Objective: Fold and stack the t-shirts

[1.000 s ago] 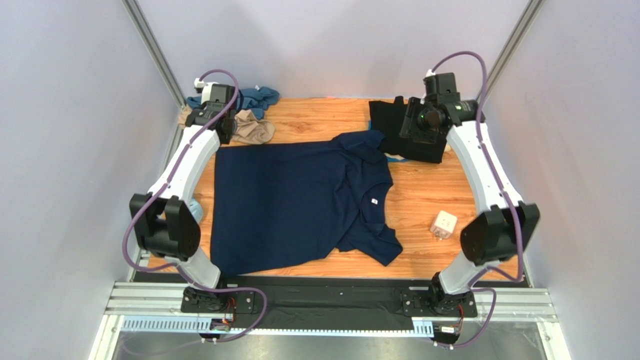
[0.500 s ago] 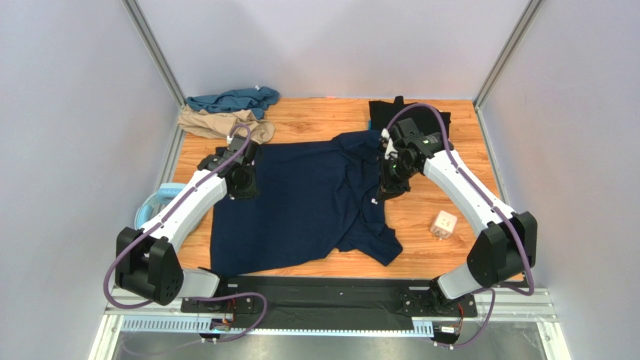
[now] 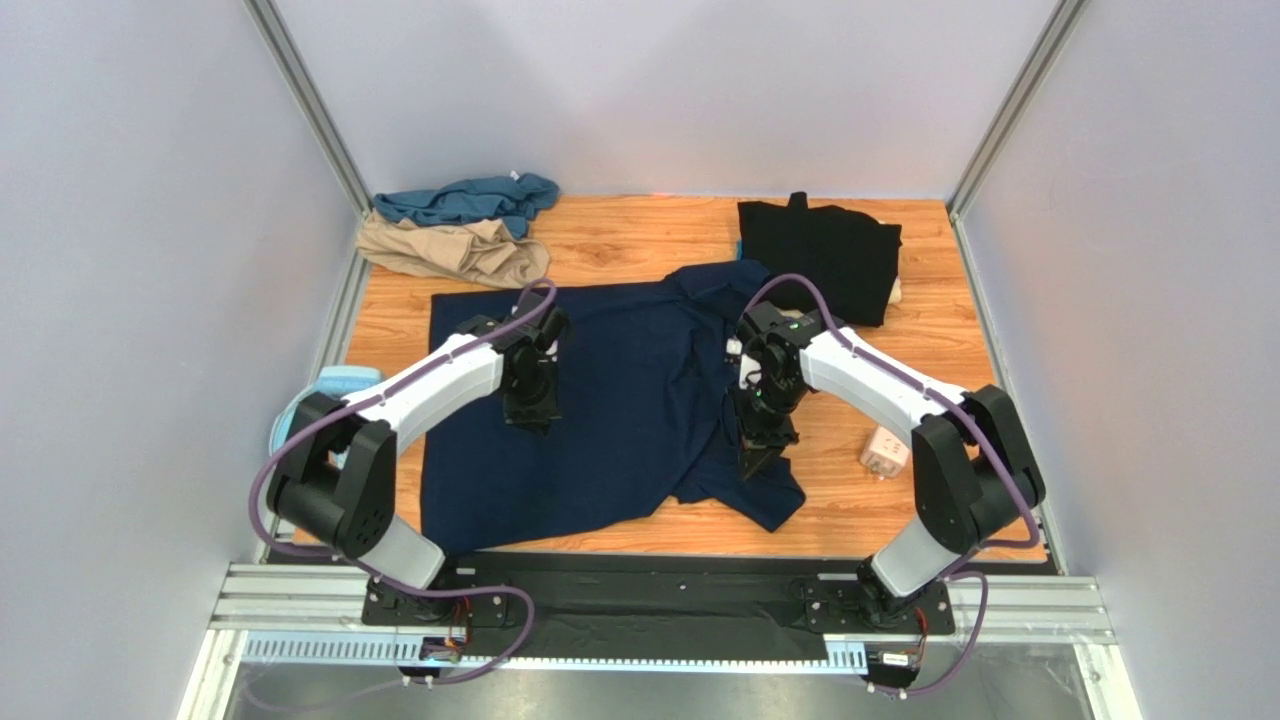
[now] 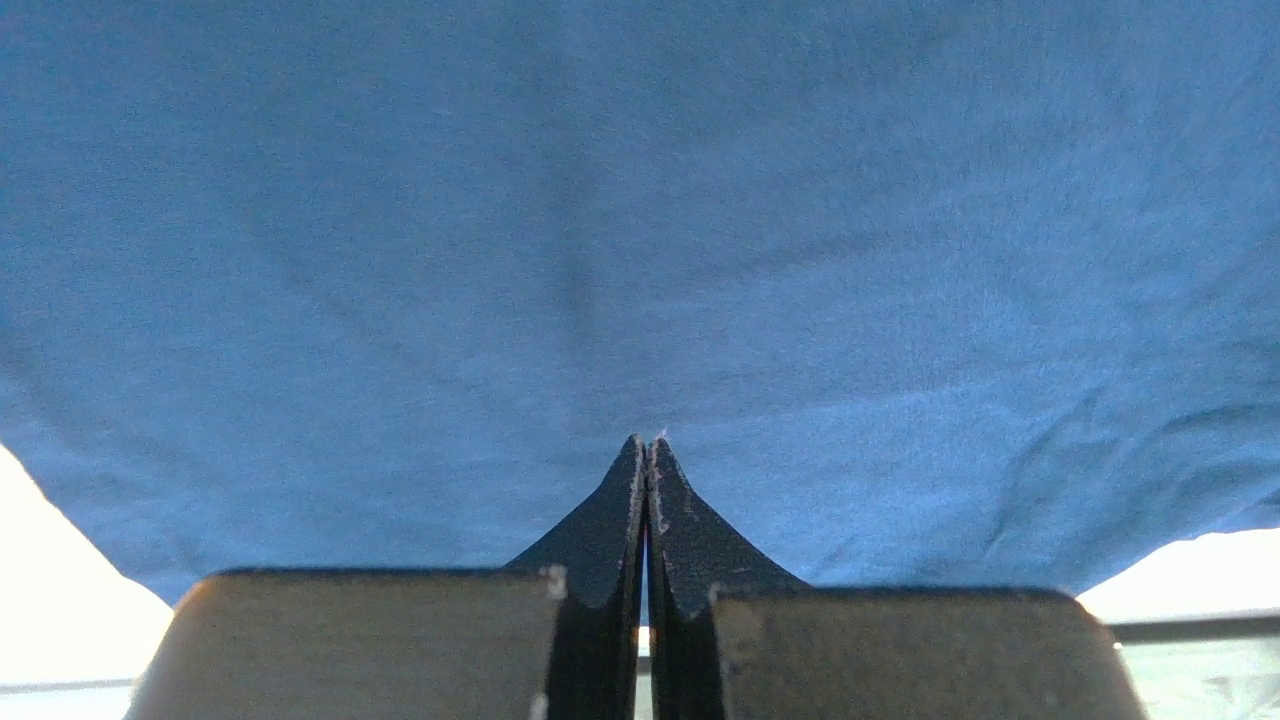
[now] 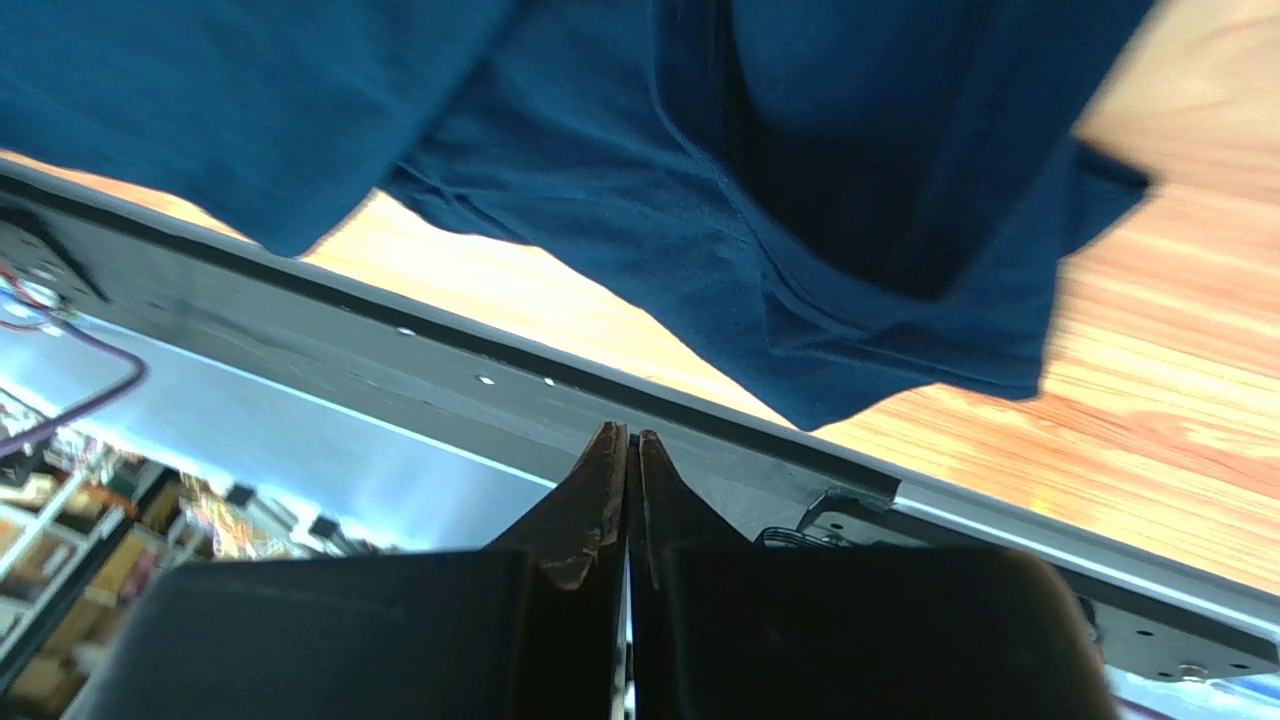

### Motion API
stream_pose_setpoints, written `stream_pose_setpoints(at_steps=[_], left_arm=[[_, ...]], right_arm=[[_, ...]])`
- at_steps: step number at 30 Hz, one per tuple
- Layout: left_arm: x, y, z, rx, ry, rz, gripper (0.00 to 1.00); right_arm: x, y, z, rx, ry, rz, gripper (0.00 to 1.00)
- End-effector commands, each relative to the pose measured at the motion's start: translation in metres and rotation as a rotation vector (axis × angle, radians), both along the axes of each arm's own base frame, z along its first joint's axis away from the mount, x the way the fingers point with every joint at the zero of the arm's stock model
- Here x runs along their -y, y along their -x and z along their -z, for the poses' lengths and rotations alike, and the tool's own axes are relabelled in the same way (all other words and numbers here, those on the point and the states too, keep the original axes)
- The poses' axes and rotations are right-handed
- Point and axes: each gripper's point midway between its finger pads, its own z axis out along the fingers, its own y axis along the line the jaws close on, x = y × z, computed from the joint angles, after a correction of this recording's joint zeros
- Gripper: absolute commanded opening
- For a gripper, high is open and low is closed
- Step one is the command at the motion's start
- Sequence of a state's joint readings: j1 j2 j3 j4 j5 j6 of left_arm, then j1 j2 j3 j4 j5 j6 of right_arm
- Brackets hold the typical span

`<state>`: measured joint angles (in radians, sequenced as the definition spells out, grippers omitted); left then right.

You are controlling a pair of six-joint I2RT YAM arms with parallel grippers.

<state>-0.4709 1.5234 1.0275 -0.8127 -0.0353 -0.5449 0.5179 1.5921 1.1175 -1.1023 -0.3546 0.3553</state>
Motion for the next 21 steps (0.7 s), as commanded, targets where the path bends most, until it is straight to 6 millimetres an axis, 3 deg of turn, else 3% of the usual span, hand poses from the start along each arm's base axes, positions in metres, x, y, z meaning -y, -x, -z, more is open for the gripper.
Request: stream_pose_setpoints(at_steps=[1, 11, 21], left_arm=[[0.013, 0.007, 0.012, -0.042, 0.02, 0.001, 0.0], [0.017, 0.023, 0.041, -0.117, 0.017, -0.003, 0.0], [0.011, 0.038, 0.071, -0.208, -0.033, -0.005, 0.0]], right_arm=[[-0.015, 0.011, 0.017, -0.028, -0.037, -0.04, 0.0], [-0.001, 0.014, 0.068, -0.107, 0.069, -0.076, 0.0], [0.008, 0.002, 0.081, -0.122, 0.109, -0.05, 0.0]])
